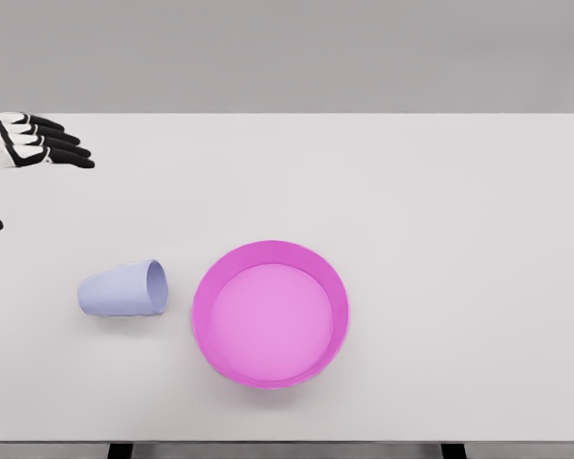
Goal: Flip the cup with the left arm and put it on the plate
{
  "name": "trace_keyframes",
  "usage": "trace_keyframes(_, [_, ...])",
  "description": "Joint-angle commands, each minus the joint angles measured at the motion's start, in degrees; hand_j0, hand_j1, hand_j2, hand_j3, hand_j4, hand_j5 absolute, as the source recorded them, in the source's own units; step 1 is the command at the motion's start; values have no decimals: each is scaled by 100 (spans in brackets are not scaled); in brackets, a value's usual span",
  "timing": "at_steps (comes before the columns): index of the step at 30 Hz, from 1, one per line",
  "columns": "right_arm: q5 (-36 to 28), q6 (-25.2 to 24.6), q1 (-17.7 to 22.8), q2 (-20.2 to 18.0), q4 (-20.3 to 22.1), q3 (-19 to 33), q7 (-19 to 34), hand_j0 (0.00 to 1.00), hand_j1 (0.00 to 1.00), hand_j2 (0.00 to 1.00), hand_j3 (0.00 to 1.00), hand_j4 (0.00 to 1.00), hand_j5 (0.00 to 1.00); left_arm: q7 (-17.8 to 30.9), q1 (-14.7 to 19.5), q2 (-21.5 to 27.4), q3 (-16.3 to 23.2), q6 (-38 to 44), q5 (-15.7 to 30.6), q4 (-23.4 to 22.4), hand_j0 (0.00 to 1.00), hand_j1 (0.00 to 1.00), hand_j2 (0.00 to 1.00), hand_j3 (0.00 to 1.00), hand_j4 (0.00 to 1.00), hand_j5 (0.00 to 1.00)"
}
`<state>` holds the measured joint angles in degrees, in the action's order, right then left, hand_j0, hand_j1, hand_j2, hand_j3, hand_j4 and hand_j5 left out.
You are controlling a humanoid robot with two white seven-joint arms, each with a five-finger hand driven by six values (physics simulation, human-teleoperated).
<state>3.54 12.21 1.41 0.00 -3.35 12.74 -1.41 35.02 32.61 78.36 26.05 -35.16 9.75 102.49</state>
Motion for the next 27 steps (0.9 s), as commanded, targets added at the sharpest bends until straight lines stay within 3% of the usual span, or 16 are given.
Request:
trace_keyframes(1, [-2, 0, 0, 0, 1, 1, 1, 100, 100, 100, 100, 100, 100, -2, -9, -190, 58, 61, 342, -1, 100, 100, 100, 100, 100, 100])
trace_keyframes(2, [-2, 0, 0, 0, 1, 1, 1, 100, 100, 100, 100, 100, 100, -2, -18, -190, 58, 272, 755, -1, 100, 100, 100, 100, 100, 100])
trace_keyframes(4, [-2, 0, 0, 0, 1, 1, 1, 100, 100, 100, 100, 100, 100, -2, -79, -207, 85, 888, 2126, 8, 100, 100, 100, 100, 100, 100])
trace_keyframes(5, [-2, 0, 0, 0, 1, 1, 1, 100, 100, 100, 100, 100, 100, -2, -97, -216, 102, 984, 2347, -1, 100, 100, 100, 100, 100, 100])
trace_keyframes(9, [-2, 0, 0, 0, 1, 1, 1, 100, 100, 100, 100, 100, 100, -2, -114, -286, 120, 80, 2356, 8, 100, 100, 100, 100, 100, 100])
trace_keyframes(12, [-2, 0, 0, 0, 1, 1, 1, 100, 100, 100, 100, 100, 100, -2, -167, -461, 199, 16, 2382, 8, 100, 100, 100, 100, 100, 100])
trace_keyframes(13, [-2, 0, 9, 0, 1, 1, 1, 100, 100, 100, 100, 100, 100, -2, -167, -602, 269, 122, 2391, 8, 100, 100, 100, 100, 100, 100])
trace_keyframes(15, [-2, 0, 0, 0, 1, 1, 1, 100, 100, 100, 100, 100, 100, -2, -176, -901, 427, 1300, 2426, 8, 100, 100, 100, 100, 100, 100])
trace_keyframes(17, [-2, 0, 0, 0, 1, 1, 1, 100, 100, 100, 100, 100, 100, -2, -167, -1139, 577, 1837, 2426, 8, 100, 100, 100, 100, 100, 100])
trace_keyframes(21, [-2, 0, 0, 0, 1, 1, 1, 100, 100, 100, 100, 100, 100, -2, -167, -999, 665, 2697, 2260, 17, 100, 100, 100, 100, 100, 100])
trace_keyframes(27, [-2, 0, 0, 0, 1, 1, 1, 100, 100, 100, 100, 100, 100, -2, -246, -1297, 665, 2716, 2312, 17, 100, 100, 100, 100, 100, 100])
